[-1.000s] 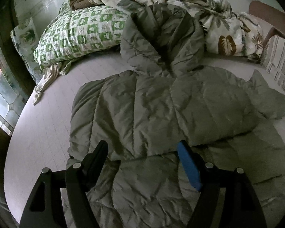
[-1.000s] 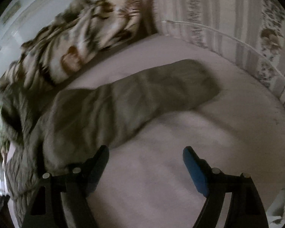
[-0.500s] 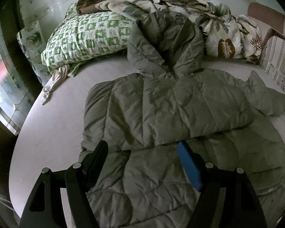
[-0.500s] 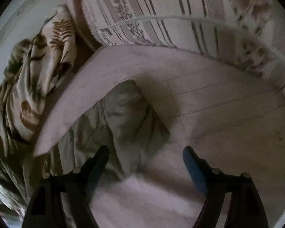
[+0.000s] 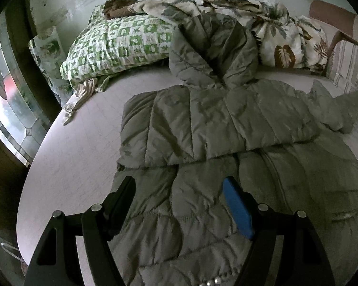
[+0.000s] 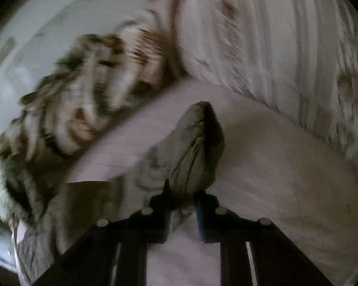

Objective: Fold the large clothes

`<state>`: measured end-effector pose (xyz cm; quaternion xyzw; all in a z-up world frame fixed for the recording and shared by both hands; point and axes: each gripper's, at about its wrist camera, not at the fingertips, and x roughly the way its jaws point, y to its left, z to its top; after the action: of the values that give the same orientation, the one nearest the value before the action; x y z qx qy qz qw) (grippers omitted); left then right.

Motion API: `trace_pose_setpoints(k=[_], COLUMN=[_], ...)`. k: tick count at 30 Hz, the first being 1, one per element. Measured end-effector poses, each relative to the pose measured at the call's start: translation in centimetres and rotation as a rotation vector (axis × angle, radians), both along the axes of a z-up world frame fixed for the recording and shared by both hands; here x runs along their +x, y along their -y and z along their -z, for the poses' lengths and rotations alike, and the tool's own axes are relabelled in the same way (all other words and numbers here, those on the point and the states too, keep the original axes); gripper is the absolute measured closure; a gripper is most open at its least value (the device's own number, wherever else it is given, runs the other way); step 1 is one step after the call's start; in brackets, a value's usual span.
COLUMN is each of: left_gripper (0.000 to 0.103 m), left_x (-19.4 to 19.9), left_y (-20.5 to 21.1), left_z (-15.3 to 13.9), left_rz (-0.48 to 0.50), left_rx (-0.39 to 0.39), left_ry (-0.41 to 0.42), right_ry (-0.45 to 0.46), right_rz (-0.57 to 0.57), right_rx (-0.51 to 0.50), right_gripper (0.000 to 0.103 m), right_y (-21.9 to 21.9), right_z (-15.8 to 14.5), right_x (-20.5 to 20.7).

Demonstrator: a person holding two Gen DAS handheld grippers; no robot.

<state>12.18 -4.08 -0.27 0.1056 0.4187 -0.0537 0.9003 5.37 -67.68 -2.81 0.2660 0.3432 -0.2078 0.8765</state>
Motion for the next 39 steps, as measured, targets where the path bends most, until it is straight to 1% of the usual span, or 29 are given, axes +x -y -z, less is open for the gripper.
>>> trace_pose_setpoints(k=[4, 7, 10, 14, 20, 23, 25, 27, 28, 29, 30, 31, 34, 36, 39], left_gripper=[0.027, 0.027, 0.027, 0.027, 0.027, 0.027, 0.027, 0.027, 0.027, 0.027, 0.027, 0.027, 0.027, 0.026, 0.026], left_x=[-1.2, -1.9, -2.5, -3.5, -4.5, -4.7, -4.9, -5.2, -5.3, -5.5, -5.6, -5.6, -5.4, -4.9, -3.2], left_y=[-1.4, -2.8, -4.6, -7.1, -10.0, -11.5, -12.5, -13.3, -13.6, -13.9, -14.0, -14.1, -13.8, -13.3, -11.3], left_z=[-0.3, -0.8, -1.2, -1.3, -1.3, -1.2, -1.1, -1.1, -1.2, -1.3, -1.4, -1.5, -1.4, -1.2, -0.5], left_rz=[-0.022, -0.047, -0.082, -0.121, -0.169, -0.198, -0.221, -0.236, -0.242, -0.245, -0.248, -0.248, -0.246, -0.232, -0.167], left_rx=[-0.022, -0.049, -0.082, -0.126, -0.152, -0.183, -0.207, -0.216, -0.216, -0.214, -0.211, -0.210, -0.220, -0.248, -0.296], left_ry=[0.005, 0.013, 0.013, 0.016, 0.030, 0.025, 0.012, 0.011, 0.014, 0.018, 0.021, 0.024, 0.020, -0.001, -0.061], right_ry=[0.083, 0.114, 0.118, 0.128, 0.118, 0.096, 0.079, 0.051, 0.026, 0.013, 0.011, 0.015, 0.019, 0.026, 0.027], right_rz=[-0.167, -0.299, -0.419, -0.566, -0.767, -0.878, -0.923, -0.954, -0.957, -0.959, -0.961, -0.964, -0.970, -0.953, -0.892], right_rx=[-0.080, -0.125, -0.165, -0.164, -0.128, -0.098, -0.089, -0.057, -0.054, -0.055, -0.053, -0.049, -0.027, -0.026, -0.035], right_gripper=[0.086, 0.087, 0.087, 0.087, 0.087, 0.087, 0.086, 0.083, 0.072, 0.050, 0.035, 0.022, 0.022, 0.022, 0.022], right_y=[-6.2, -12.3, -18.6, -26.8, -38.0, -44.3, -47.2, -50.1, -51.3, -52.1, -52.6, -52.7, -52.1, -50.7, -47.4], right_z=[-5.3, -8.0, -9.2, -9.0, -7.2, -5.6, -4.3, -2.6, -1.7, -1.0, -0.6, -0.4, -0.3, -1.0, -1.9], right_x=[1.3, 2.4, 4.3, 6.5, 8.5, 9.1, 9.4, 9.7, 9.8, 9.6, 9.5, 9.0, 8.0, 7.3, 6.6])
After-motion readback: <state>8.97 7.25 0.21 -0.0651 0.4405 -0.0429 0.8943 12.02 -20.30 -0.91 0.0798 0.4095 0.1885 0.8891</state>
